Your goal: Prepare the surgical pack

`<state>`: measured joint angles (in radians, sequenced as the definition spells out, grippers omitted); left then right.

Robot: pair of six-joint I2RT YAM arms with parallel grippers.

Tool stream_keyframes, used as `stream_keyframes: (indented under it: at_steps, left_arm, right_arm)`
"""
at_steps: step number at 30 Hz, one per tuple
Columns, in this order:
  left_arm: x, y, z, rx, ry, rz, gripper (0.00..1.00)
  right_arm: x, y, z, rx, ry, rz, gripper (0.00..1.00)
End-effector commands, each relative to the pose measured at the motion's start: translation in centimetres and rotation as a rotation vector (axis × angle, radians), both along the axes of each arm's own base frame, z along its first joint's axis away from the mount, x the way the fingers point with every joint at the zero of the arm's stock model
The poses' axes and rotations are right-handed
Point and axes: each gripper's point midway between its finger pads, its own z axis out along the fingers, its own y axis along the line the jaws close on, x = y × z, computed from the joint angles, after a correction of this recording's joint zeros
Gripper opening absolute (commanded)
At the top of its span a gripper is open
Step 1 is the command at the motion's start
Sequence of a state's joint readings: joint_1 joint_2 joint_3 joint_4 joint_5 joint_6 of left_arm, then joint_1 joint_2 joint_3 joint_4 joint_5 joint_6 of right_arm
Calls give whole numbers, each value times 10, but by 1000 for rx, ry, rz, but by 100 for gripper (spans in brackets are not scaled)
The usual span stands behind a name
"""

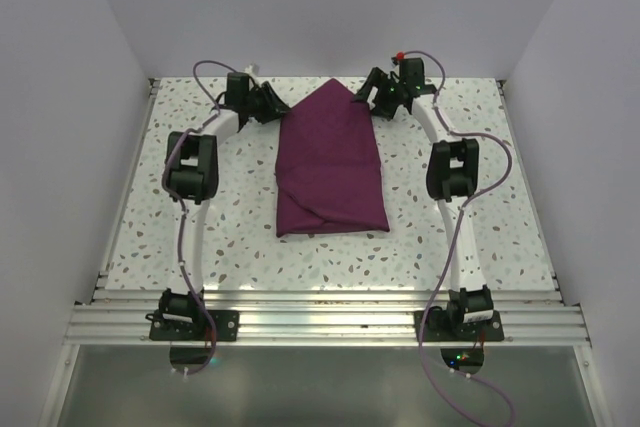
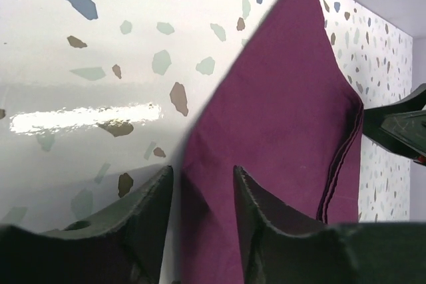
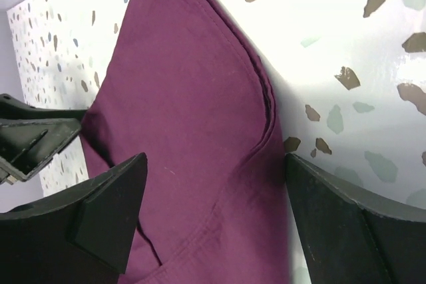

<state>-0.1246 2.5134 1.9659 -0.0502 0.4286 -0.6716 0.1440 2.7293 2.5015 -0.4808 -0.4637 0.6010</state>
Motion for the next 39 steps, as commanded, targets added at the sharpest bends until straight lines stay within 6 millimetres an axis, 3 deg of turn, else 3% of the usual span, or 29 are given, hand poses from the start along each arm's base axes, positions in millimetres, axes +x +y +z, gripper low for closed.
stream_keyframes:
  at_steps: [1, 8, 10, 12, 15, 17, 22, 23, 24, 25, 26, 27, 28, 29, 30, 31, 32, 33, 35, 36, 37, 38, 39]
  left_arm:
    - [-5, -9, -23, -51, 56, -39, 44]
    - [-2, -14, -24, -85, 50, -73, 23]
    - [-1, -14, -21, -102, 45, -84, 18]
    - [2, -14, -14, -113, 37, -85, 13]
    - [5, -14, 0, -147, 27, -96, 3]
    - [7, -13, 14, -172, 14, -97, 0]
    - [5, -14, 68, -203, -48, -119, 0]
    - [0, -14, 70, -202, -38, -122, 0]
    - [-4, -14, 76, -204, -38, -127, 0]
    - [-9, -14, 94, -203, -56, -129, 0]
    - [-19, -13, 88, -205, -27, -130, 0]
    - [-26, -15, 108, -213, -54, -146, 0]
    - [-38, -16, 101, -215, -29, -157, 0]
    - [-44, -16, 105, -214, -28, -163, 0]
    - [-52, -15, 123, -206, -57, -180, 0]
    - [-64, -15, 117, -198, -29, -187, 0]
    - [-70, -14, 120, -189, -31, -189, 0]
    - [-78, -13, 137, -179, -61, -203, 0]
    - [-97, -14, 132, -167, -34, -222, 0]
    - [-107, -14, 145, -158, -50, -232, 0]
    - [-123, -16, 133, -152, -1, -242, 0]
    - [-133, -18, 132, -138, 1, -258, 0]
    - [-144, -20, 143, -133, -15, -270, 0]
  right_arm:
    - [-20, 4, -59, 0, 153, -1, 84]
    - [-18, 9, -63, 38, 162, 2, 58]
    - [-16, 10, -60, 53, 153, 1, 42]
    - [-11, 15, -50, 83, 133, -1, 21]
    - [-2, 18, -35, 137, 116, -21, 5]
    - [2, 21, -19, 181, 113, -37, 0]
    - [-2, 26, 34, 238, 75, -23, 0]
    - [-6, 26, 54, 244, 63, -15, 0]
    - [-11, 27, 59, 247, 71, -4, 0]
    - [-17, 27, 67, 249, 75, 11, 0]
    - [-28, 27, 80, 245, 89, 22, 0]
    - [-34, 27, 87, 244, 91, 36, 0]
    - [-41, 26, 94, 228, 81, 57, 0]
    - [-53, 24, 88, 215, 126, 59, 0]
    - [-60, 23, 111, 213, 97, 71, 0]
    - [-66, 22, 117, 201, 86, 87, 0]
    - [-77, 20, 112, 190, 125, 90, 0]
    - [-86, 20, 130, 189, 107, 101, 0]
    - [-106, 16, 127, 167, 153, 116, 0]
    - [-116, 17, 140, 170, 144, 133, 0]
    - [-125, 16, 142, 168, 150, 145, 0]
    - [-139, 16, 130, 168, 199, 149, 0]
    - [-147, 15, 130, 166, 206, 156, 0]
